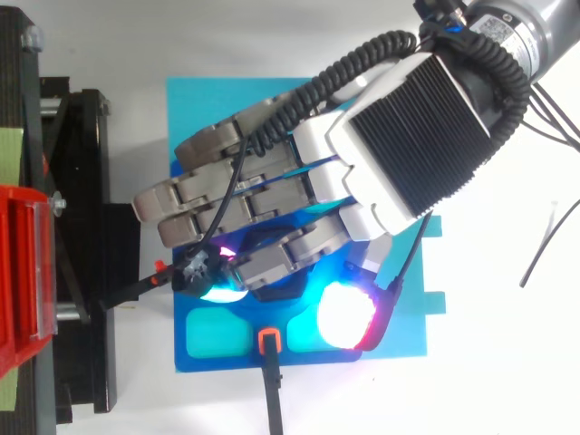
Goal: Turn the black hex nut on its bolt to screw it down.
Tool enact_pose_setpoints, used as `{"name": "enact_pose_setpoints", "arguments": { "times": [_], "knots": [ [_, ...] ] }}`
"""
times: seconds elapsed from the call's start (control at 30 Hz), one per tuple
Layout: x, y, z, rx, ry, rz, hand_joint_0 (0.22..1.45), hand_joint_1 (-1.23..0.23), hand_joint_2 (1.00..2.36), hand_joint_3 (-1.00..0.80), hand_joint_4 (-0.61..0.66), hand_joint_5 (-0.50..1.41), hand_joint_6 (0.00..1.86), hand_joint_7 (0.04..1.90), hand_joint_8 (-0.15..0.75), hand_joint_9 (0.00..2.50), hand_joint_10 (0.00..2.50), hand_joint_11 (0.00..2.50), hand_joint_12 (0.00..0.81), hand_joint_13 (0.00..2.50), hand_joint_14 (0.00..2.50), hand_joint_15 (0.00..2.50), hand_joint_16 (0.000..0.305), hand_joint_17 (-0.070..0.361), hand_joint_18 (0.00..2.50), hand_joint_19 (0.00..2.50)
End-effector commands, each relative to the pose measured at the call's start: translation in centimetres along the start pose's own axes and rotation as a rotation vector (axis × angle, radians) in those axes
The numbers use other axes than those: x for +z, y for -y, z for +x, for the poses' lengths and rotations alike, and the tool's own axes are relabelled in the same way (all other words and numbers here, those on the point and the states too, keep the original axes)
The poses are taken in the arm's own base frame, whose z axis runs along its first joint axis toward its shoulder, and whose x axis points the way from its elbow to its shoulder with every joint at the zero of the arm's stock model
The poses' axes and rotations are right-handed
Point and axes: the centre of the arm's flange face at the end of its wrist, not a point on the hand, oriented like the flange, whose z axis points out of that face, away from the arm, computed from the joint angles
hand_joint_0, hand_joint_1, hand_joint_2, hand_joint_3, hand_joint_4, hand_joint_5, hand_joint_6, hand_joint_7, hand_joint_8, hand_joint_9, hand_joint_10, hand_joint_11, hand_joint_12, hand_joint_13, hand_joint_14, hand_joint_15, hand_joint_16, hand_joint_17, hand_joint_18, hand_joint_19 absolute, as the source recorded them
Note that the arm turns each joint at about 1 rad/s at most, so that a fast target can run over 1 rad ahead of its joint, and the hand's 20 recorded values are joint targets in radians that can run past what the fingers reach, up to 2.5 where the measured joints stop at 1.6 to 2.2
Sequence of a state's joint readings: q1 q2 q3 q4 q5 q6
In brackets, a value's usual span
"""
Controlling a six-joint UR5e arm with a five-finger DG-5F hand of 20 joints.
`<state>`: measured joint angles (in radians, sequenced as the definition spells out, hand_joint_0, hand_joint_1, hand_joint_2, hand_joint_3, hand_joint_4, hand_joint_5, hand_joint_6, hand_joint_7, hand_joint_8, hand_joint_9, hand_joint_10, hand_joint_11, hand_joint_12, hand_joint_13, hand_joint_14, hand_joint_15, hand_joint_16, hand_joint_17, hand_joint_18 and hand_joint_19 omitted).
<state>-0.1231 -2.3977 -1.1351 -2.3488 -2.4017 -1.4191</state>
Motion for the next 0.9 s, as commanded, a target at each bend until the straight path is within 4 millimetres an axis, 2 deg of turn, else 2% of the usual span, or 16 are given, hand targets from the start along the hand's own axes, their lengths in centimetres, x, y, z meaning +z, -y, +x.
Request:
{"name": "enact_pose_setpoints", "arguments": {
  "times": [0.0,0.5,0.63,0.87],
  "knots": [
    [-0.2,0.4,-0.2,-0.009,0.011,0.0,0.49,-0.21,1.0,-0.5,0.32,-0.09,0.74,0.78,0.343,0.6,0.0,0.17,0.352,0.57,0.01,0.19,0.058,0.13,0.58,0.61],
    [-1.8,1.6,-0.6,0.01,0.014,0.012,0.48,-0.22,1.0,-0.5,0.35,-0.09,0.72,0.77,0.354,0.59,0.0,0.17,0.371,0.57,0.01,0.18,0.062,0.14,0.59,0.59],
    [-3.3,2.4,-0.6,-0.003,0.019,0.023,0.48,-0.22,1.0,-0.5,0.35,-0.09,0.72,0.77,0.354,0.59,0.0,0.17,0.37,0.57,0.01,0.18,0.062,0.139,0.59,0.59],
    [-4.5,3.3,-0.9,0.02,0.031,0.023,0.48,-0.23,1.0,-0.5,0.34,-0.09,0.72,0.78,0.351,0.59,0.0,0.17,0.367,0.57,0.01,0.18,0.061,0.138,0.59,0.59]
  ]
}}
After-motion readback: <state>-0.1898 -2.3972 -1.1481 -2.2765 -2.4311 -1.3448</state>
